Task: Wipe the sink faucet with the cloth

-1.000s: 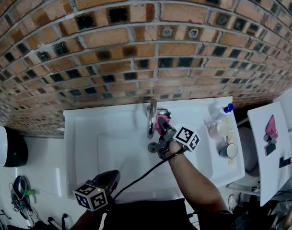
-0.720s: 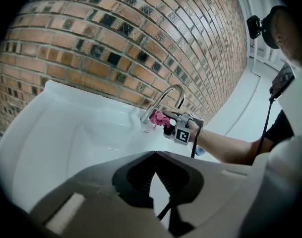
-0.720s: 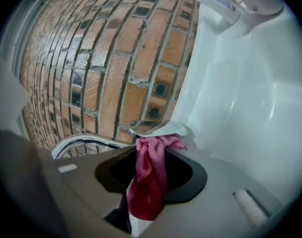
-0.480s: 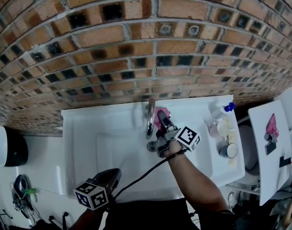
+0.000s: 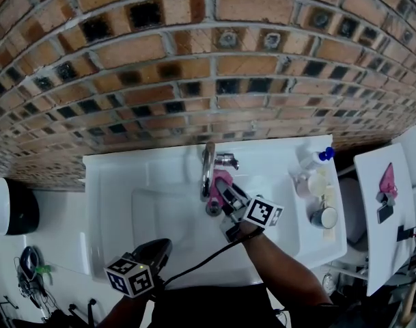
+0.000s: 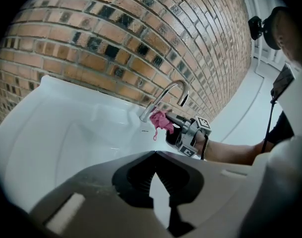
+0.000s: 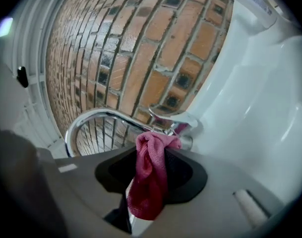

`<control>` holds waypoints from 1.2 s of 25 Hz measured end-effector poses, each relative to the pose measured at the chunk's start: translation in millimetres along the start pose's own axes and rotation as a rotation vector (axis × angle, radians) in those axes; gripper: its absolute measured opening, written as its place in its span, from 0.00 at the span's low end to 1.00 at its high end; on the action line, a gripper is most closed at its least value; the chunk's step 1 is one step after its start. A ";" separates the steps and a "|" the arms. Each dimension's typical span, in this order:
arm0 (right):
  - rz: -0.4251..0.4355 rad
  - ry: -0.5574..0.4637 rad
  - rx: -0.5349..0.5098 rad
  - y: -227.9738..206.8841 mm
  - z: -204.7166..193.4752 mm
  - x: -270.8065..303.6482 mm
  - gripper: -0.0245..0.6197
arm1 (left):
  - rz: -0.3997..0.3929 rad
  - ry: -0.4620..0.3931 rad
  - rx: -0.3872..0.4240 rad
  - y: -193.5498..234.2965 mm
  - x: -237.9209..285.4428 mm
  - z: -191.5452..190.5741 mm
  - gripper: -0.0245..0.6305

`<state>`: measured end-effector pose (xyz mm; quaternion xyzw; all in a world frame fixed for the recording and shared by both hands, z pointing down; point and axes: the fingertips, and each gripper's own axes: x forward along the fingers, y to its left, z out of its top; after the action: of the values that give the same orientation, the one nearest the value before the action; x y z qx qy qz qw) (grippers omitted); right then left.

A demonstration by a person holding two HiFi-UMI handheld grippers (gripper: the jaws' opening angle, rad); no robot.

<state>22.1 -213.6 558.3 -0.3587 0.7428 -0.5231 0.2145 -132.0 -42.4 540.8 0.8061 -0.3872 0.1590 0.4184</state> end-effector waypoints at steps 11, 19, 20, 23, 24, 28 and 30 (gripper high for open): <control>-0.164 0.157 0.058 -57.5 -21.6 31.4 0.27 | 0.038 0.013 -0.038 -5.7 13.5 -5.6 0.05; -0.140 0.073 0.065 -42.6 -1.6 42.0 0.27 | 0.046 0.024 -0.046 -11.5 22.3 -2.4 0.05; -0.127 0.064 0.070 -38.1 -0.6 41.3 0.27 | 0.048 0.025 -0.044 -12.1 22.3 -2.1 0.05; -0.057 0.046 0.079 -15.3 6.0 38.3 0.27 | 0.051 0.031 -0.038 -13.2 23.3 -1.9 0.05; -0.040 0.047 0.075 -7.8 8.1 36.8 0.27 | 0.051 0.033 -0.036 -14.0 23.6 -2.0 0.05; 0.008 0.038 0.064 16.0 19.9 30.6 0.27 | 0.046 0.035 -0.023 -19.9 24.7 -2.1 0.05; 0.115 -0.004 0.127 39.7 28.2 35.1 0.27 | 0.041 0.034 -0.014 -24.2 24.7 -2.0 0.05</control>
<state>6.6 -250.0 513.2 -0.3022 0.7271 -0.5551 0.2682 -97.5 -44.5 543.0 0.7921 -0.3978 0.1786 0.4271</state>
